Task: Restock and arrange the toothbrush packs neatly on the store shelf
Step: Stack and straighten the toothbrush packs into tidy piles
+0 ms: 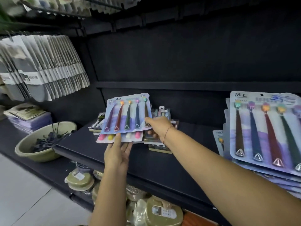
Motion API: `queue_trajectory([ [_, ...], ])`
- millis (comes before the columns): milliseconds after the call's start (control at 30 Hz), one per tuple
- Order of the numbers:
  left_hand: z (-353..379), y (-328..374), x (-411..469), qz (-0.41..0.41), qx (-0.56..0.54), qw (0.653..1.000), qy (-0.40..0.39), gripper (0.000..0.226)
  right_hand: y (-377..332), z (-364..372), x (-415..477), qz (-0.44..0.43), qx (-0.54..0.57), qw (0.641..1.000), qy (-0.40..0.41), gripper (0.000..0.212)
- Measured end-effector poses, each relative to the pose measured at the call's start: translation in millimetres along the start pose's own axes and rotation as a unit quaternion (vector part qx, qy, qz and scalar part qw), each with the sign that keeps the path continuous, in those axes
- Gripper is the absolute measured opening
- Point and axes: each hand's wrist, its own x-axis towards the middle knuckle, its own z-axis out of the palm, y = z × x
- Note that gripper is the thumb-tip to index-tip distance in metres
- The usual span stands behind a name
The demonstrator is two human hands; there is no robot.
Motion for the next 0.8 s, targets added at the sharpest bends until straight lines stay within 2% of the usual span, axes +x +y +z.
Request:
queue_trajectory([
  [167,6,-1,-2,-0.003,0.016,0.998,-0.059,0.037,-3,-27,-32,-0.056,0.086,0.994,0.045,0.012],
  [267,9,-3,-3,0.007,0.010,0.998,-0.056,0.028,-3,-70,-72,-0.113,0.076,0.986,0.091,0.017],
  [400,10,-9,-6,0.011,0.020,1.000,-0.021,0.008,6,-148,-139,-0.144,0.015,0.979,0.146,0.023],
  [567,28,-24,-41,-0.006,0.029,0.999,-0.018,0.006,24,-241,-213,-0.125,0.033,0.967,0.220,0.021],
  [733,52,-45,-88,-0.010,0.057,0.997,-0.047,0.008,38,-286,-224,-0.073,0.012,0.963,0.258,0.015],
  [800,56,-54,-105,-0.012,0.061,0.995,-0.082,0.013,40,-289,-222,-0.070,0.015,0.961,0.267,0.033],
])
